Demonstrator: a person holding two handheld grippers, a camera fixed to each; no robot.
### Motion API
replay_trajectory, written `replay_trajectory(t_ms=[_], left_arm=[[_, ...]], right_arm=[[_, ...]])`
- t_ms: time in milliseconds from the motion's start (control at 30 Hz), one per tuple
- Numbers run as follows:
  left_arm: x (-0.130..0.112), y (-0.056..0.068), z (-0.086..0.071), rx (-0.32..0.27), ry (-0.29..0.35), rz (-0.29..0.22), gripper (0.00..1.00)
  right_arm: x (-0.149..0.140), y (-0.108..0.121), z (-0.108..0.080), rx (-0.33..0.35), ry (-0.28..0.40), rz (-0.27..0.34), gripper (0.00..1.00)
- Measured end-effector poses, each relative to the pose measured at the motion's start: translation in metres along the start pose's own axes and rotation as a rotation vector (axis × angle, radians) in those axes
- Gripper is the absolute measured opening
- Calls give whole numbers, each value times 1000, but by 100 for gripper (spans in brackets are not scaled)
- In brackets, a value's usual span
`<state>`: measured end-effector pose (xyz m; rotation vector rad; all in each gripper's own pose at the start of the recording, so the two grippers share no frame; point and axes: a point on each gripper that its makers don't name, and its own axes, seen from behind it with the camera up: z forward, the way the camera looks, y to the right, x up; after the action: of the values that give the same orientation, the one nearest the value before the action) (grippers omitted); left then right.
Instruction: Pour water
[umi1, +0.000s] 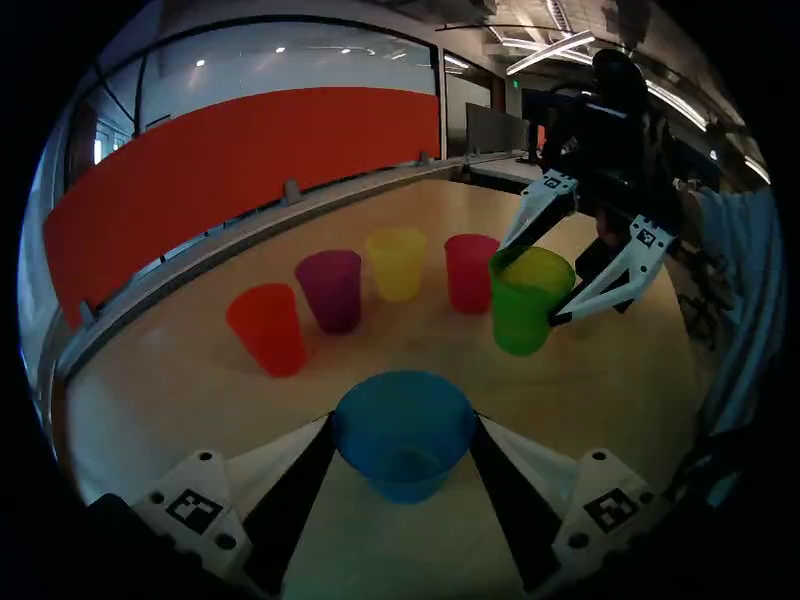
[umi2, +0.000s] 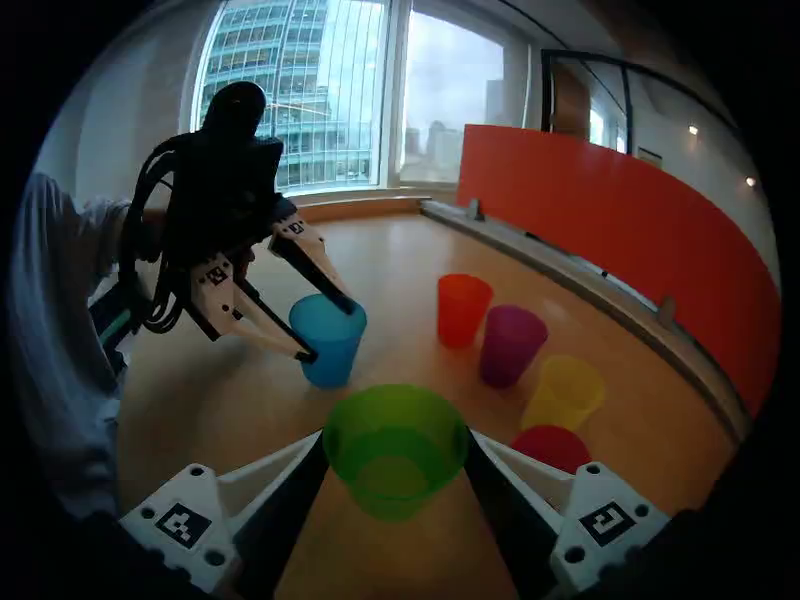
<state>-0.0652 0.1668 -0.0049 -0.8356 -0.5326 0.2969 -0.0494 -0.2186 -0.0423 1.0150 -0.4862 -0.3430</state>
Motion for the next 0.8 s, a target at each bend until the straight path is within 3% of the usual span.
replay_trajectory(t_ms=[300, 667, 800], left_arm=[[-2, 5, 6, -3, -10, 19, 90], [-12, 5, 4, -10, -32, 0, 91], [-15, 5, 3, -5, -41, 9, 97]], right_arm=[[-4, 1, 2, -4, -2, 7, 93], [-9, 1, 2, -9, -5, 14, 93], [-9, 1, 3, -10, -4, 13, 93]])
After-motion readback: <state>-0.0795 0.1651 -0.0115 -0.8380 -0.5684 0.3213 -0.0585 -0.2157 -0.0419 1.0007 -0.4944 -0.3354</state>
